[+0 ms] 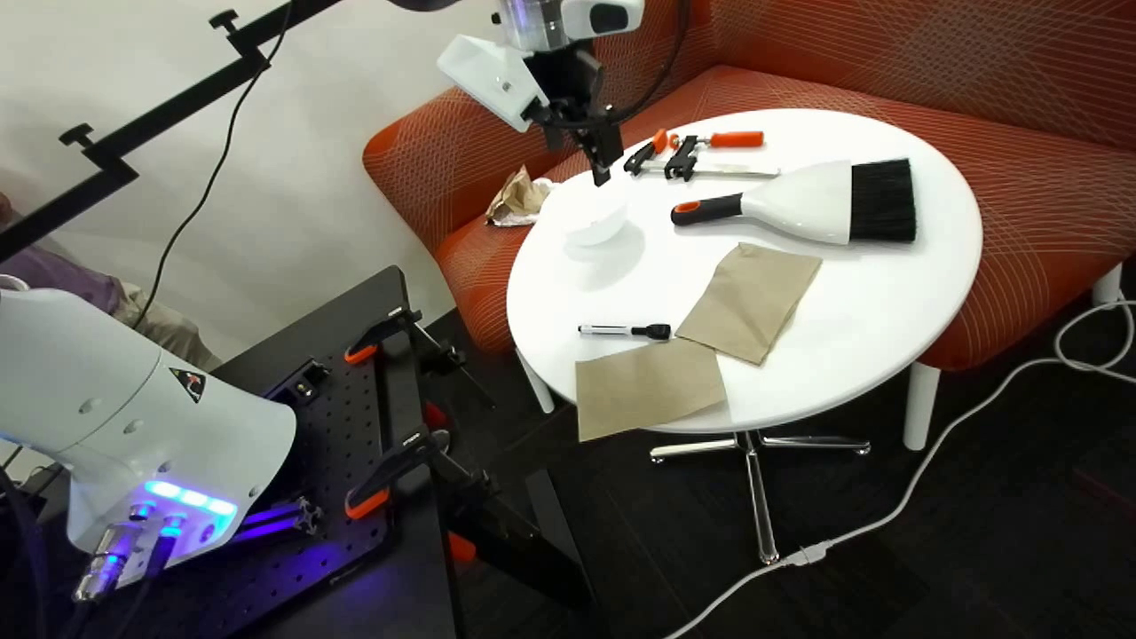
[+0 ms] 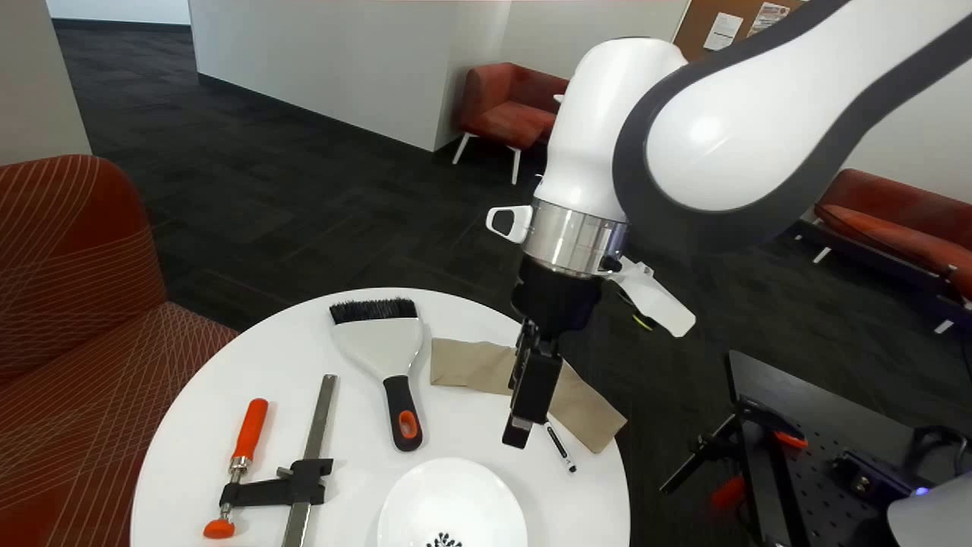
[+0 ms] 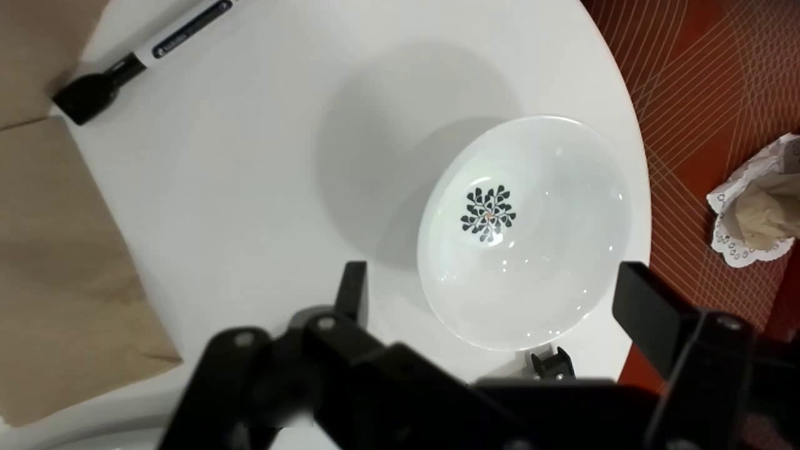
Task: Move the white bowl to the right
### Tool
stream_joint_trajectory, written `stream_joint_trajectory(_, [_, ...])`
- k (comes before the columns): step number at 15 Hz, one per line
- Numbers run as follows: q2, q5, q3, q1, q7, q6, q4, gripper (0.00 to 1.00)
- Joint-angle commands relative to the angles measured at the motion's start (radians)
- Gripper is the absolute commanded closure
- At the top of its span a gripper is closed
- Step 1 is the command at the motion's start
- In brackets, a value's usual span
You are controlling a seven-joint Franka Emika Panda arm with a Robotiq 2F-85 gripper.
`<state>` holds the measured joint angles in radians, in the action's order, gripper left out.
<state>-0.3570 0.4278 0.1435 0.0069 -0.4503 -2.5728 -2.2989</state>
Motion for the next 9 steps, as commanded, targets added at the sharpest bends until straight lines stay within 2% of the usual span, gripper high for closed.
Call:
stream_joint_trajectory(1, [-0.081,0.008,0.056,-0.053,-0.042,-0.039,0.054,0.00])
stream_joint_trajectory(9, [-0.191,-0.005,0.127,-0.127,-0.086,-0.054,0.133,0.00])
